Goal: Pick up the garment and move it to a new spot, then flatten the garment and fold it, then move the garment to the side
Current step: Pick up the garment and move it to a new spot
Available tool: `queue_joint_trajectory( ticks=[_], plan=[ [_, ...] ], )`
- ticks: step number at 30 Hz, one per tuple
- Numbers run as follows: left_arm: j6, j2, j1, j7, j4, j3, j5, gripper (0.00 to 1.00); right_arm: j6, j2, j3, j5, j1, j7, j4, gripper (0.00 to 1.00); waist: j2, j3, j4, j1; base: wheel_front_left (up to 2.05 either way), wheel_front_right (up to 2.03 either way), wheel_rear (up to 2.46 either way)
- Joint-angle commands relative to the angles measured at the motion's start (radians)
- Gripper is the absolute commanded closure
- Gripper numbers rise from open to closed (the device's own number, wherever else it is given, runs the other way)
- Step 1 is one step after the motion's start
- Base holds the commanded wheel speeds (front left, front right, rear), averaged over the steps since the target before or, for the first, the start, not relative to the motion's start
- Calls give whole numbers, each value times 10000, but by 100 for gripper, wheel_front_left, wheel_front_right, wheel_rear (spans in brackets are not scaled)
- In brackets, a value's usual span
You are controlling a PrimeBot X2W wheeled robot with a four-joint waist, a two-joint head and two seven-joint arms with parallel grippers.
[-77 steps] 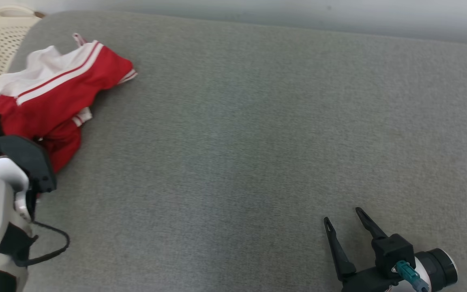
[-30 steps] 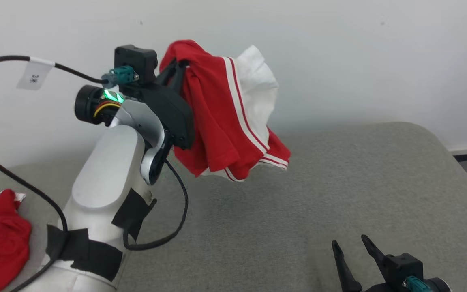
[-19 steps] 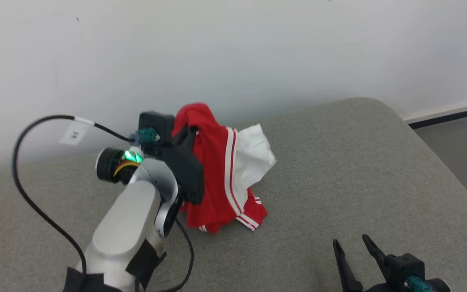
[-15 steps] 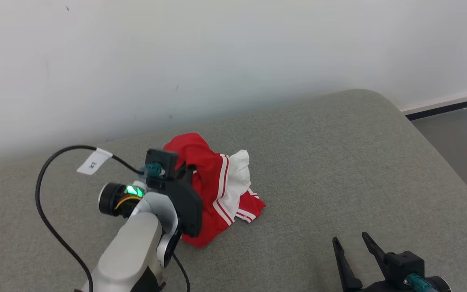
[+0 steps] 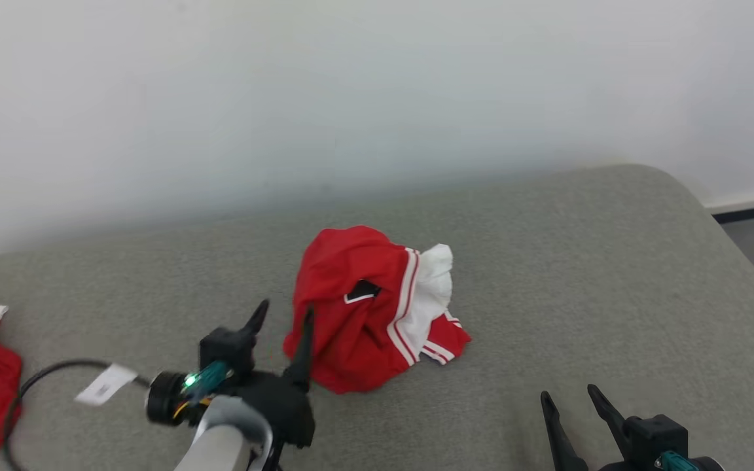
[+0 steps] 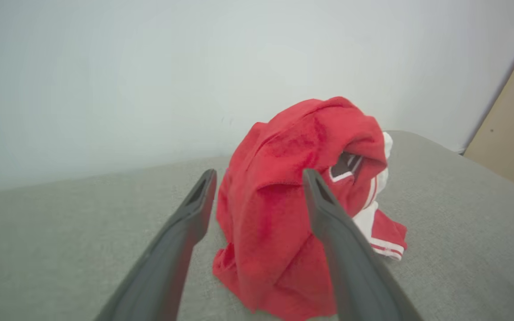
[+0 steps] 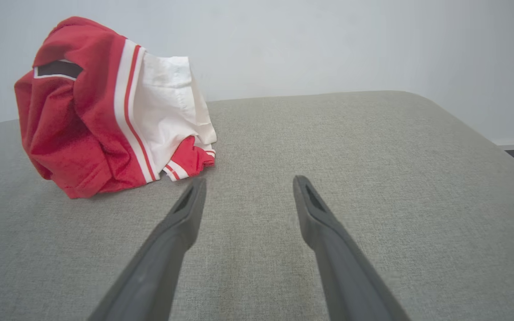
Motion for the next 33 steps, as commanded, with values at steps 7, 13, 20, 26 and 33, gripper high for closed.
queue_joint_trajectory(
  ticks=[7, 13, 20, 26, 33],
  plan=[
    [353, 648, 2337, -353, -3185, 1252, -109, 0, -21, 14, -400, 174, 61, -528, 307, 0, 0, -403, 1341, -1, 0, 0, 0],
    [183, 625, 4939, -345, -5646, 2628, 163, 0, -21, 6, -662, -126, -53, -1248, 520, 0, 0, -684, 1975, -1, 0, 0, 0],
    [-187, 736, 6192, -347, -5810, 2848, 377, 0, -21, 9, -837, -233, 374, -1366, 149, 0, 0, -917, 2301, -1, 0, 0, 0],
    [-390, 767, 6623, -348, -5712, 2834, 297, 0, -21, 6, -1040, -381, 966, -1103, -301, 0, 0, -1072, 2366, -1, 0, 0, 0],
    [-494, 730, 6796, -348, -5599, 3133, 240, 0, -21, 6, -1028, -426, 1080, -753, -802, 0, 0, -1046, 2129, -1, 0, 0, 0]
  ],
)
